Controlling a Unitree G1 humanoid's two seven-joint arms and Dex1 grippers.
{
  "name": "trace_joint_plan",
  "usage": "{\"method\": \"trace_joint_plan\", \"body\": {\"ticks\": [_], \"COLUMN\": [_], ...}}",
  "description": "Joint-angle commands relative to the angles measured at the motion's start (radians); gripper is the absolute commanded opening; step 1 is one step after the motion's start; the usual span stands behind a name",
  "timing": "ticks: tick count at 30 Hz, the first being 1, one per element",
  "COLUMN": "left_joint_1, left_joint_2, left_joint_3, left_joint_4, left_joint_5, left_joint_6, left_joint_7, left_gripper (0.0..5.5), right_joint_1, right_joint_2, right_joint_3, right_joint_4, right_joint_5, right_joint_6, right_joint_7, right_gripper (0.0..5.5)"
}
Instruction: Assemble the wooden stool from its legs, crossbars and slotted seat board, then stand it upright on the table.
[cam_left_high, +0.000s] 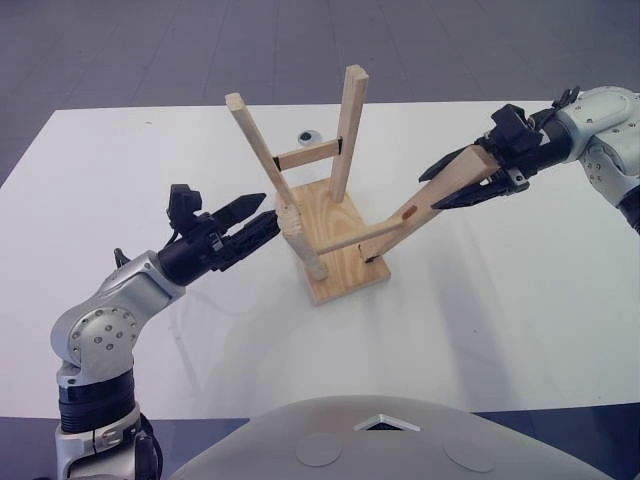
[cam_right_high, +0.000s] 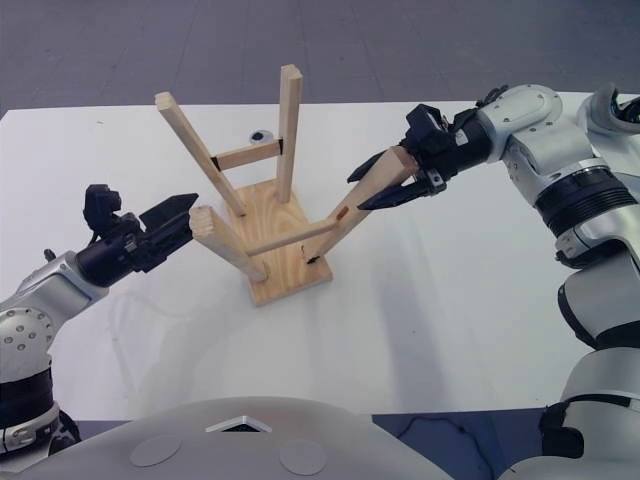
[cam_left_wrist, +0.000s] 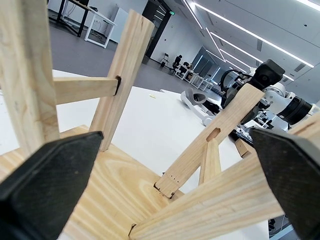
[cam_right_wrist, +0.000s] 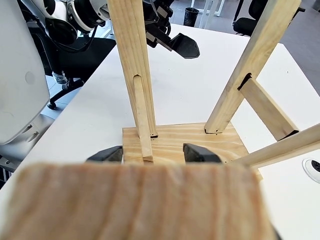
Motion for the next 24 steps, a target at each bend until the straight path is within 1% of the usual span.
{"method": "trace_joint_plan", "body": {"ticks": [1, 9, 19, 24], "left_joint_1": [0.013, 0.032, 0.031, 0.033], "left_joint_2": [-0.003, -0.017, -0.009, -0.002], "left_joint_3": [-0.008, -0.023, -0.037, -0.034], "left_joint_4": [-0.023, -0.032, -0.029, -0.031], "left_joint_5": [-0.008, -0.004, -0.009, -0.015], "left_joint_6": [-0.015, -0.036, -0.039, -0.036], "left_joint_7": [0.013, 0.021, 0.027, 0.029], "left_gripper": [5.4, 5.4, 5.4, 5.4], "right_joint_1": [-0.05, -0.101, -0.018, 0.003], "right_joint_2": [-0.026, -0.025, -0.058, -0.074], "right_joint_3": [0.073, 0.171, 0.155, 0.167], "right_joint_4": [0.014, 0.0, -0.107, -0.151], "right_joint_5": [-0.033, 0.008, 0.06, 0.039], "right_joint_6": [-0.038, -0.046, 0.022, -0.008], "right_joint_7": [0.003, 0.003, 0.003, 0.003], "right_gripper": [2.04, 2.04, 2.04, 2.04]}}
